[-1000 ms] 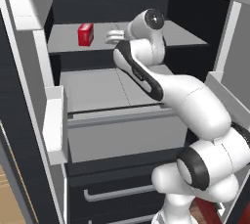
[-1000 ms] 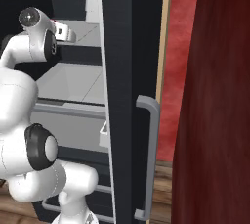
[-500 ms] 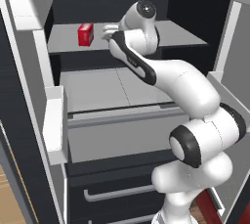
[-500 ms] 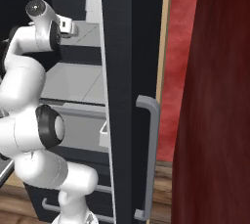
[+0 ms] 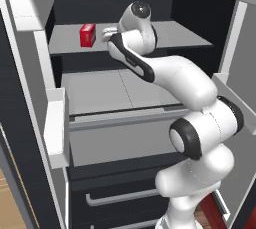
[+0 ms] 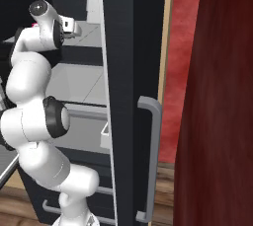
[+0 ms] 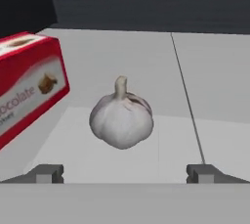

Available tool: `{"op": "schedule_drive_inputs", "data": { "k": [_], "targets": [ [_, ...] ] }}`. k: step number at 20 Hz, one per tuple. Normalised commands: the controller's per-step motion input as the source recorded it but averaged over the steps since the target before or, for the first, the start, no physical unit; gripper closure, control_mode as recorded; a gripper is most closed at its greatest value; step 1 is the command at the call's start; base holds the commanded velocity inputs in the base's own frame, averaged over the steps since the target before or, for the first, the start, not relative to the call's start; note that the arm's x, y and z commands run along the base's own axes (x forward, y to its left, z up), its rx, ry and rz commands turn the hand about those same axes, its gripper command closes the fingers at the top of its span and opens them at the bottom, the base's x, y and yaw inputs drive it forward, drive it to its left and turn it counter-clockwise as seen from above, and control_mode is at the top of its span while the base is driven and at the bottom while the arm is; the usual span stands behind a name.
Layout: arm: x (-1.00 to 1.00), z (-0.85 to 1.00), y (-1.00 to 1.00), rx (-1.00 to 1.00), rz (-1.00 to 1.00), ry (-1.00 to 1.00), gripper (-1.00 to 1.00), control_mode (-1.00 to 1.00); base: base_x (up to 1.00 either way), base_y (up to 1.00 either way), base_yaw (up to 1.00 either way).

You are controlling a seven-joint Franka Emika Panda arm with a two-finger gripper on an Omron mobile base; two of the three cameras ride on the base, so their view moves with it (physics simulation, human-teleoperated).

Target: Move the boxed food and garlic from the top shelf to the second highest shelf to make space. Then, place the pitcher from the counter on the cleared top shelf.

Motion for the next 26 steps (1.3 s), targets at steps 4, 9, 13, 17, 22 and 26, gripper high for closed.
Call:
{"op": "schedule_drive_inputs", "data": {
  "k": [4, 9, 13, 17, 22, 26],
  "targets": [
    [0.26, -0.26, 0.0, -0.05, 0.0, 0.01, -1.0, -1.0, 0.0, 0.0, 0.0],
    [0.35, -0.08, 0.0, -0.01, 0.0, 0.0, -1.0, -1.0, 0.0, 0.0, 0.0],
    [0.41, 0.0, 0.04, -0.01, 0.0, 0.0, -1.0, -1.0, 0.0, 0.0, 0.0],
    [0.42, 0.0, 0.15, -0.03, 0.0, 0.0, -1.0, -1.0, 0.0, 0.0, 0.0],
    [0.38, -0.02, 0.25, -0.05, 0.0, 0.0, -1.0, -1.0, 0.0, 0.0, 0.0],
    [0.34, -0.13, 0.26, -0.06, 0.0, 0.03, 1.0, -1.0, 0.0, 0.0, 0.0]
  ]
}}
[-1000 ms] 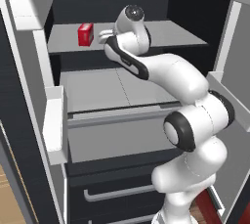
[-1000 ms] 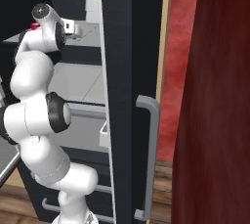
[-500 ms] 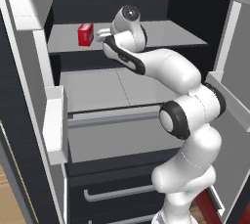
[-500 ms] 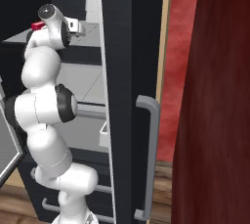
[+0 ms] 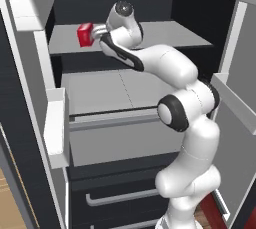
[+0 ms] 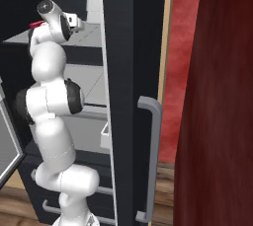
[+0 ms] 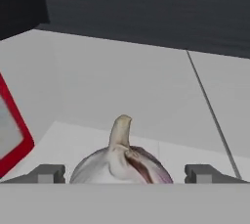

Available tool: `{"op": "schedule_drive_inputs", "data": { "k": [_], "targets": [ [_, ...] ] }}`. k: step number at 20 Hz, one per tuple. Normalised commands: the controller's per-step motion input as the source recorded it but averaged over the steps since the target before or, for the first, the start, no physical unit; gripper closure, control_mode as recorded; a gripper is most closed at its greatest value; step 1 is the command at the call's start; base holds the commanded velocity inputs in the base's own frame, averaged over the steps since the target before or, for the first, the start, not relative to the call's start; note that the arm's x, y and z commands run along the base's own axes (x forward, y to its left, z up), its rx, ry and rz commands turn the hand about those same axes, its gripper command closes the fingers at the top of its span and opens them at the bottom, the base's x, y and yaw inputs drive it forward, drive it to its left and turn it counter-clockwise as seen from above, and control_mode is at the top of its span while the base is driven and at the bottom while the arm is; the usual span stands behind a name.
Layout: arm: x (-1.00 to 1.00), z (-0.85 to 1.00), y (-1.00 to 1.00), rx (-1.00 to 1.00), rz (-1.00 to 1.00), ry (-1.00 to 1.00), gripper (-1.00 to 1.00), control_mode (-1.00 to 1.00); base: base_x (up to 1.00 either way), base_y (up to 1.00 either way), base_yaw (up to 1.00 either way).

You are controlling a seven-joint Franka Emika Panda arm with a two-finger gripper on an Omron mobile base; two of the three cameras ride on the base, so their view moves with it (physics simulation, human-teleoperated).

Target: Move the boxed food and garlic from the top shelf to the second highest shelf to make space. Then, place the pitcher from the counter on the cleared top shelf.

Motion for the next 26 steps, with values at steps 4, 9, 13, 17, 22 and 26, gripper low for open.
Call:
{"op": "schedule_drive_inputs", "data": {
  "k": [4, 9, 13, 17, 22, 26],
  "targets": [
    [0.2, -0.31, 0.08, -0.05, 0.0, 0.08, 1.0, -1.0, 0.0, 0.0, 0.0],
    [-0.13, -0.66, -0.12, -0.08, -0.01, 0.19, 1.0, -1.0, 0.0, 0.0, 0.0],
    [-0.44, -0.82, -0.29, -0.06, -0.02, 0.02, 1.0, -1.0, 0.0, 0.0, 0.0],
    [-0.58, -0.96, -0.46, 0.0, -0.03, -0.22, 1.0, -1.0, 0.0, 0.0, 0.0],
    [-0.76, -0.37, -0.45, 0.0, -0.01, -0.4, 1.0, -1.0, 0.0, 0.0, 0.0],
    [-1.0, 0.12, -0.37, 0.01, 0.0, -0.07, 1.0, -1.0, 0.0, 0.0, 0.0]
  ]
}}
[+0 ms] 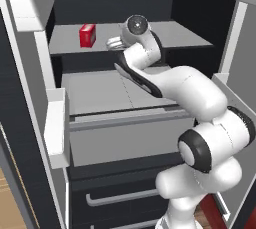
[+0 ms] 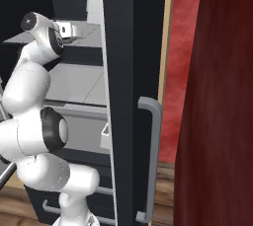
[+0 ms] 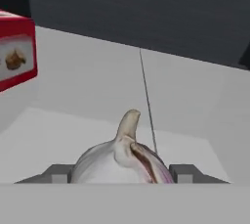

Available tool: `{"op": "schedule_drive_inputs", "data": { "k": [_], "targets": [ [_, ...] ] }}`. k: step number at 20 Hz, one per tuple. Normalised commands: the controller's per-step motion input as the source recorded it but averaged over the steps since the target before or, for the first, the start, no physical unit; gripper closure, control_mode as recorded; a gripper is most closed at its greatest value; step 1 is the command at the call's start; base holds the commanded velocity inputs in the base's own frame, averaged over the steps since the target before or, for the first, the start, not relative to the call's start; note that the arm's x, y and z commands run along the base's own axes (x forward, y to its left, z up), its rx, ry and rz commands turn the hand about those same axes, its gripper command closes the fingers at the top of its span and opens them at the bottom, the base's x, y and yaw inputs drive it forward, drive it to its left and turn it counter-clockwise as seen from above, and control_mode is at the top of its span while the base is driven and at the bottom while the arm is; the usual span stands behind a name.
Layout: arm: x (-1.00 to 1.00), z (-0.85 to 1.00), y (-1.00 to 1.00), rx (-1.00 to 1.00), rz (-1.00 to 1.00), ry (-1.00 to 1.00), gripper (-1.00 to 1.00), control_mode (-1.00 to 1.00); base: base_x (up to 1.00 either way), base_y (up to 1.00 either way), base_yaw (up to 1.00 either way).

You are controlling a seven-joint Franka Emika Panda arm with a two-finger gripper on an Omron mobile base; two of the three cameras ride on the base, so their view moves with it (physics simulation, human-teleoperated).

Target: Move the boxed food and garlic from the top shelf to the second highest shelf to make space. Then, place the pitcher from the counter on the cleared top shelf.

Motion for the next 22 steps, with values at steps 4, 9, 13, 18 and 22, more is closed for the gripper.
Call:
{"op": "schedule_drive_inputs", "data": {
  "k": [4, 9, 13, 18, 22],
  "targets": [
    [-1.0, 0.31, -0.24, 0.02, 0.0, 0.04, 1.0, -1.0, 0.0, 0.0, 0.0],
    [-1.0, 0.28, -0.2, 0.02, 0.0, 0.22, 1.0, -1.0, 0.0, 0.0, 0.0],
    [-1.0, -0.19, -0.25, 0.0, -0.07, 0.26, 1.0, -1.0, 0.0, 0.0, 0.0],
    [-0.87, -0.92, -0.36, 0.0, -0.05, 0.02, 1.0, -1.0, 0.0, 0.0, 0.0],
    [-0.17, -0.99, -0.3, 0.0, -0.05, -0.13, 1.0, -1.0, 0.0, 0.0, 0.0]
  ]
}}
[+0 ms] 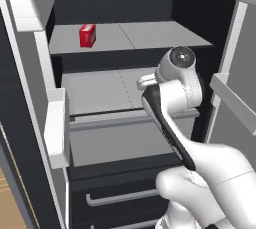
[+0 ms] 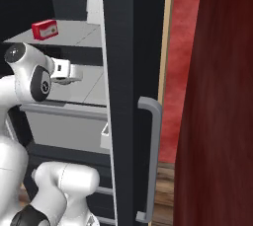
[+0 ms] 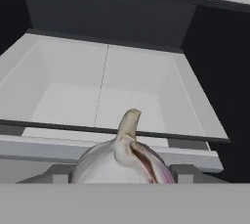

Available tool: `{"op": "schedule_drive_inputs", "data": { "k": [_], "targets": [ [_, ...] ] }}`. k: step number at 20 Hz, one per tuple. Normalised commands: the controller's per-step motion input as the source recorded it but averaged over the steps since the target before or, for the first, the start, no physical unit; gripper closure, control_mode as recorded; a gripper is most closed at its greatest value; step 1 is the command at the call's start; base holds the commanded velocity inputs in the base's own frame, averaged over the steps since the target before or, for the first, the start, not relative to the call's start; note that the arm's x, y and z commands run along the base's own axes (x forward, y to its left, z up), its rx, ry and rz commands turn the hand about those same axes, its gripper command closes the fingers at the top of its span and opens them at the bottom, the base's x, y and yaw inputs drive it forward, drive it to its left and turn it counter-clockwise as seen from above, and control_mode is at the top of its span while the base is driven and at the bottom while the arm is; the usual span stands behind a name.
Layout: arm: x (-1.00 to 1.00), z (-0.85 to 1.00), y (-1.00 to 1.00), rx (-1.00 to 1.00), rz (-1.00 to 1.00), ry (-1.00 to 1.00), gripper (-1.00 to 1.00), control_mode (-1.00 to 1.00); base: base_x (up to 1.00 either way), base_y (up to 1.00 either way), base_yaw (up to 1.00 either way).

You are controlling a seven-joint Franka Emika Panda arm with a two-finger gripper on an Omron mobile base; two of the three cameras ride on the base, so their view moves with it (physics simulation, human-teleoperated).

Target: Move the boxed food and garlic from the top shelf to the second highest shelf to make space. Then, place the pitcher from the counter on the cleared top shelf.

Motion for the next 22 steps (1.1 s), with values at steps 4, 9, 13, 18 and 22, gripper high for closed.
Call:
{"op": "schedule_drive_inputs", "data": {
  "k": [4, 9, 13, 18, 22],
  "targets": [
    [0.17, -0.6, -0.26, 0.0, -0.06, -0.02, 1.0, -1.0, 0.0, 0.0, 0.0],
    [0.63, -0.06, -0.29, 0.02, -0.04, 0.15, 1.0, -1.0, 0.0, 0.0, 0.0],
    [0.66, -0.03, -0.22, 0.03, -0.01, 0.07, 1.0, -1.0, 0.0, 0.0, 0.0],
    [0.56, -0.44, -0.09, 0.0, 0.0, 0.05, 1.0, -1.0, 0.0, 0.0, 0.0],
    [0.32, -0.77, -0.04, 0.0, 0.0, -0.05, 1.0, -1.0, 0.0, 0.0, 0.0]
  ]
}}
